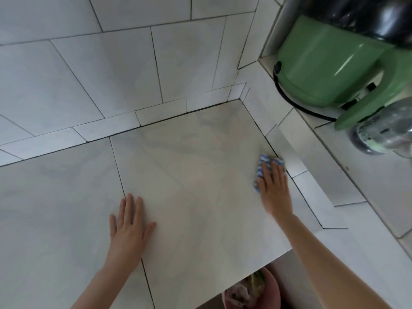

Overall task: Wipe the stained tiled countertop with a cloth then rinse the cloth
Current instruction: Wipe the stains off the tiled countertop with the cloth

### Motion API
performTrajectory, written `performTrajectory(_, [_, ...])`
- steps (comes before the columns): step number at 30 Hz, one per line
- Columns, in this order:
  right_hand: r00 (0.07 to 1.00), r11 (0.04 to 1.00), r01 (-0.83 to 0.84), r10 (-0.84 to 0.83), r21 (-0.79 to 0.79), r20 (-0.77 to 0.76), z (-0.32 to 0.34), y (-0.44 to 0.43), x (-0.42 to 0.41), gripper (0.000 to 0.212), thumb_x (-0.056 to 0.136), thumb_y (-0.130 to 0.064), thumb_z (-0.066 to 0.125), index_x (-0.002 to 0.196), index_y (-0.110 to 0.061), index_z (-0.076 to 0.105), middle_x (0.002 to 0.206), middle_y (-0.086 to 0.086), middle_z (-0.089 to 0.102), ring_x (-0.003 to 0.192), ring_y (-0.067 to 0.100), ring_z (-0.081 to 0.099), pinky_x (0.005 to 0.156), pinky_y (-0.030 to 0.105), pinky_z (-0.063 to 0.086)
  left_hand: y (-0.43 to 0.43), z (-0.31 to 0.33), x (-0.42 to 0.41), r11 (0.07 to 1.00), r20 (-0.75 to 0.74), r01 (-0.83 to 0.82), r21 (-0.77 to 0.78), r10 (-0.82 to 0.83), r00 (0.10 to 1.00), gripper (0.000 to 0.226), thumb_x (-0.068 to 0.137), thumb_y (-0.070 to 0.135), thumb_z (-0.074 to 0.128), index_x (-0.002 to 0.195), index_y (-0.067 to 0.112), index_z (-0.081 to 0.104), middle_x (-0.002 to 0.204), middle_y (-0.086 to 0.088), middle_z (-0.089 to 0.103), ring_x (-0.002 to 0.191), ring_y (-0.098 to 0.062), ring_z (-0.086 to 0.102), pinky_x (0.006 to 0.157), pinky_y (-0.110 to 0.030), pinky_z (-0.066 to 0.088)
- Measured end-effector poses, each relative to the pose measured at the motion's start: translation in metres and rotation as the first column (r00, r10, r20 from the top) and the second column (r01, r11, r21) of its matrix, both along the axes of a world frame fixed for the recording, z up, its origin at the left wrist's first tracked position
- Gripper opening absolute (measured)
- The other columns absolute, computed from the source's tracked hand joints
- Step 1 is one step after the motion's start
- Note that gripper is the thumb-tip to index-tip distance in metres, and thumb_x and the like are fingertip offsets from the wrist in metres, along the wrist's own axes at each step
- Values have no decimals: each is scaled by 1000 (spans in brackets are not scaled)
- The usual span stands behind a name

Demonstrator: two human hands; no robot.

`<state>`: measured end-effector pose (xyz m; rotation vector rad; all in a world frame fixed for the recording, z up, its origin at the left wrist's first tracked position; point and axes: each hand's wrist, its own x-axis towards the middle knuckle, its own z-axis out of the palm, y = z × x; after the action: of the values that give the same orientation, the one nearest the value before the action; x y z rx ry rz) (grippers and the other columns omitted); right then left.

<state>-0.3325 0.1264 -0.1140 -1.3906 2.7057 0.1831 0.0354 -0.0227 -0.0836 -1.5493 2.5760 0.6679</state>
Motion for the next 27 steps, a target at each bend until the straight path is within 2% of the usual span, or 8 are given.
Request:
performTrajectory(5, [991, 994, 105, -103, 17, -85, -4, 24, 5, 55, 92, -25, 18, 128, 1, 51, 153, 17, 26, 141, 40, 18, 114, 52, 11, 5, 6, -2, 1000, 1, -11, 27, 11, 1000, 71, 94, 51, 31, 148, 15, 3, 156, -5, -9, 141, -15, -15, 116, -46, 0])
performTrajectory(7, [985, 987, 162, -161, 18, -65, -7, 22, 23, 57, 95, -30, 16, 139, -3, 40, 155, 17, 19, 144, 38, 6, 116, 48, -1, 8, 5, -3, 1000, -6, -7, 28, 8, 1000, 77, 89, 61, 22, 148, 15, 4, 156, -6, -8, 141, -15, -14, 115, -45, -1])
performTrajectory(9, [986, 985, 167, -167, -34, 9, -7, 18, 46, 60, 99, -35, 3, 147, -7, 26, 156, 16, 19, 145, 33, 5, 117, 44, 0, 12, 4, -2, 999, 8, 2, 38, -2, 1000, 87, 77, 66, 7, 148, 15, 2, 156, -6, -8, 141, -15, -16, 114, -44, -3])
performTrajectory(11, [992, 990, 107, -101, -89, 72, 0, 13, 80, 61, 100, -36, -4, 147, -8, 23, 153, 16, 26, 144, 30, 12, 116, 43, 6, 17, 2, -2, 999, 13, 8, 36, -9, 1000, 90, 74, 66, 3, 148, 15, 3, 156, -7, -8, 141, -16, -15, 114, -45, -2])
performTrajectory(15, [975, 968, -76, 122, -238, 185, 19, 5, 163, 54, 101, -37, 7, 148, -16, 26, 153, 10, 28, 143, 24, 17, 113, 39, 14, 26, 2, -4, 999, 25, 20, 31, -20, 999, 93, 73, 69, 2, 148, 14, 9, 156, -8, -3, 142, -19, -9, 114, -48, 2])
performTrajectory(20, [937, 926, -305, 333, -220, 103, 19, 26, 176, 52, 99, -38, 27, 149, -25, 24, 155, 5, 24, 144, 19, 20, 114, 35, 14, 39, 0, 3, 998, 25, 58, 30, -59, 998, 100, 73, 77, -9, 147, 14, 12, 156, -7, 1, 142, -18, -4, 113, -49, 8])
performTrajectory(24, [987, 978, -122, 138, -171, 86, 12, 50, 117, 50, 101, -39, 13, 150, -27, 12, 155, 7, 25, 145, 22, 12, 115, 37, 12, 46, 2, 5, 997, 19, 69, 44, -70, 997, 103, 68, 79, -17, 147, 17, 2, 155, -3, -8, 141, -14, -12, 114, -45, 1])
performTrajectory(27, [997, 994, 32, -24, -103, 77, 14, 78, 69, 54, 102, -38, 3, 148, -16, 22, 152, 12, 29, 146, 19, -5, 115, 38, 9, 49, 6, 3, 998, 18, 65, 26, -66, 998, 89, 79, 71, 4, 147, 14, 8, 156, -8, 0, 143, -18, -5, 113, -49, 7])
